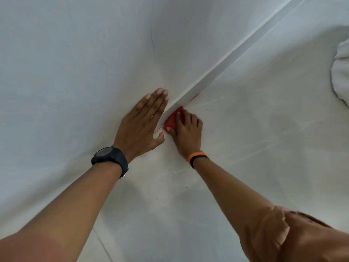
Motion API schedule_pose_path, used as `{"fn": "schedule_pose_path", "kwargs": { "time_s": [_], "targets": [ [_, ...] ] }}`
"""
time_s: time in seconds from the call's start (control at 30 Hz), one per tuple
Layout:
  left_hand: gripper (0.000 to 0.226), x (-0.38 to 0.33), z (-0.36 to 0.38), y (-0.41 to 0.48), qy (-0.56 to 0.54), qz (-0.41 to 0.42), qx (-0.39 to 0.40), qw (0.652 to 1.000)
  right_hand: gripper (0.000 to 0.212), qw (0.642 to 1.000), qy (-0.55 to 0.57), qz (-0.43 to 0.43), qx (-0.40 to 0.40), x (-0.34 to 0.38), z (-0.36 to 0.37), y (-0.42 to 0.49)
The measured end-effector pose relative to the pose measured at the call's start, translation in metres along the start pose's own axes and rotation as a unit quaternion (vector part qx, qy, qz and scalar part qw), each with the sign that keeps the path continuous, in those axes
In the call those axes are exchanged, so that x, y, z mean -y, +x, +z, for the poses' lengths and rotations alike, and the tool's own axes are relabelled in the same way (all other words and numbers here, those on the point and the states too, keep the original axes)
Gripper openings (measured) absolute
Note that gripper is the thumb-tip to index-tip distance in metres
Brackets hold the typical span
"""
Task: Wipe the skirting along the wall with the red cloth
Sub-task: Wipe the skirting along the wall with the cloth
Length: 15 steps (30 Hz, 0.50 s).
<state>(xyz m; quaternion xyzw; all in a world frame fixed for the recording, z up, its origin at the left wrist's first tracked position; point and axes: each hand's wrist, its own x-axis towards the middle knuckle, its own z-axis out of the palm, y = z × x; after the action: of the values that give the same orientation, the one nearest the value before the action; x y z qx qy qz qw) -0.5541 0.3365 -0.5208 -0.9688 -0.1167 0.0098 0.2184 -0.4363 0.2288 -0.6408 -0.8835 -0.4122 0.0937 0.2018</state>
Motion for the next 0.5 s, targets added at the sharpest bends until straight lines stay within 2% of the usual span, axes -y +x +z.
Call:
{"fn": "schedule_pose_path", "kwargs": {
  "time_s": [0.1,0.2,0.27,0.4,0.5],
  "targets": [
    [0.094,0.002,0.002,-0.003,0.015,0.003,0.004,1.0,0.063,0.997,-0.046,-0.055,-0.002,-0.012,-0.003,0.005],
    [0.094,0.001,0.005,-0.004,0.033,0.001,0.004,0.999,0.063,0.994,-0.096,0.048,-0.035,-0.045,-0.02,0.052],
    [0.094,0.0,0.005,-0.002,0.041,0.001,0.011,0.999,0.059,0.99,-0.101,0.095,-0.024,-0.056,-0.03,0.076],
    [0.095,0.002,0.007,-0.002,0.082,0.013,0.007,0.997,0.061,0.991,-0.063,0.114,-0.03,-0.022,-0.019,0.054],
    [0.095,0.004,0.006,-0.003,0.117,0.035,0.016,0.992,0.061,0.997,-0.053,0.058,-0.017,0.017,0.003,0.003]
  ]
}}
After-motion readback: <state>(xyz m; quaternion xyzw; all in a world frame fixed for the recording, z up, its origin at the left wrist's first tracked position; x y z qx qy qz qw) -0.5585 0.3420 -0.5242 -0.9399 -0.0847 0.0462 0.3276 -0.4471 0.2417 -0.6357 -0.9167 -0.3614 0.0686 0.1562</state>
